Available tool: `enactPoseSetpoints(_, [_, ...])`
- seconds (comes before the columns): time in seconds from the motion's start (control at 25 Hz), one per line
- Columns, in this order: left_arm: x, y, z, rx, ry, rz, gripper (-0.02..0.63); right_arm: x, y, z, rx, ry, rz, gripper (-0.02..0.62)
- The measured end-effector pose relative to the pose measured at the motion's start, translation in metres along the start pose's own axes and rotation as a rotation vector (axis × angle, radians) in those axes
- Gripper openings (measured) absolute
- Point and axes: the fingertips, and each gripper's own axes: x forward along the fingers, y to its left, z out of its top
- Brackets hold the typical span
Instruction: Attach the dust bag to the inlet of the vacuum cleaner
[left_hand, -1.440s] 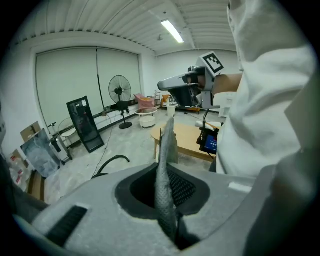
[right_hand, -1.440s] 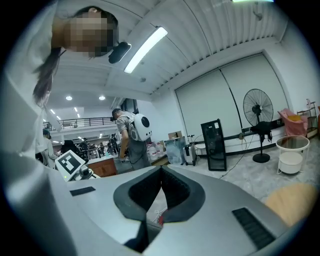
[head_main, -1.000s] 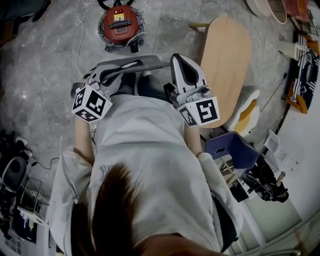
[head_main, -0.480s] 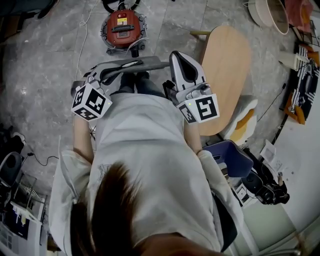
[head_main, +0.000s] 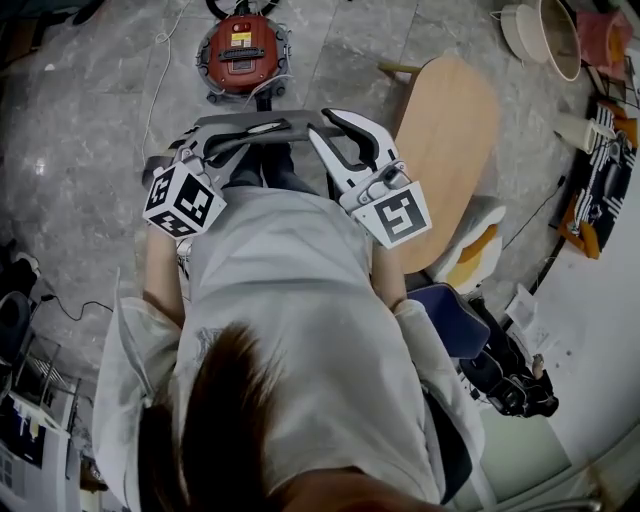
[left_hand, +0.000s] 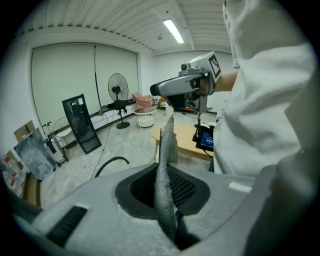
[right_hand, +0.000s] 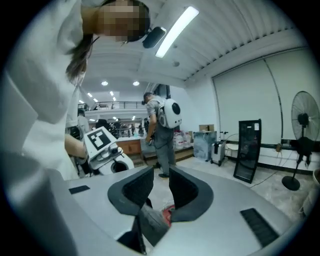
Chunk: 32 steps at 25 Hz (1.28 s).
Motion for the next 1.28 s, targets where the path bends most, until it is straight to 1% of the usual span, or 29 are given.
enactPoseSetpoints(0.08, [0.006, 0.002, -0.002, 0.014, 0.02, -0.01, 0.038, 0.008, 0.009, -0.021, -0.062, 0.122, 0.092, 0.104])
enactPoseSetpoints(0.2, [0.016, 0.001, -0.01, 0.04, 0.062, -0.026, 0.038, 0.02, 0.025, -0.052, -0.172, 0.282, 0.226, 0.158])
enactPoseSetpoints(0.28, [0.024, -0.001, -0.018, 0.062, 0.09, -0.037, 0.038, 0.028, 0.032, -0.072, -0.251, 0.36, 0.292, 0.183])
enactPoseSetpoints(0.44, [0.041, -0.006, -0.034, 0.101, 0.115, -0.049, 0.038, 0.041, 0.043, -0.114, -0.348, 0.484, 0.411, 0.173])
enactPoseSetpoints(0.52, [0.048, -0.006, -0.043, 0.098, 0.113, -0.049, 0.038, 0.046, 0.045, -0.136, -0.429, 0.552, 0.446, 0.17])
enactPoseSetpoints(0.6, [0.057, -0.007, -0.051, 0.085, 0.106, -0.049, 0.038, 0.05, 0.044, -0.157, -0.52, 0.609, 0.466, 0.136])
enactPoseSetpoints(0.68, [0.066, -0.009, -0.06, 0.076, 0.1, -0.046, 0.038, 0.054, 0.044, -0.176, -0.577, 0.647, 0.486, 0.106])
enactPoseSetpoints(0.84, [0.089, -0.014, -0.085, 0.088, 0.117, -0.058, 0.038, 0.064, 0.044, -0.219, -0.614, 0.711, 0.509, 0.067])
enactPoseSetpoints(0.92, [0.106, -0.017, -0.103, 0.088, 0.137, -0.067, 0.038, 0.07, 0.043, -0.245, -0.613, 0.739, 0.515, 0.048])
enactPoseSetpoints(1.12, [0.156, -0.032, -0.156, 0.059, 0.19, -0.123, 0.038, 0.08, 0.045, -0.318, -0.524, 0.792, 0.559, 0.034])
enactPoseSetpoints(1.2, [0.175, -0.037, -0.173, 0.032, 0.194, -0.139, 0.038, 0.082, 0.045, -0.343, -0.498, 0.809, 0.57, 0.032])
enactPoseSetpoints(1.28, [0.192, -0.04, -0.189, 0.002, 0.19, -0.143, 0.038, 0.086, 0.042, -0.365, -0.494, 0.828, 0.575, 0.032])
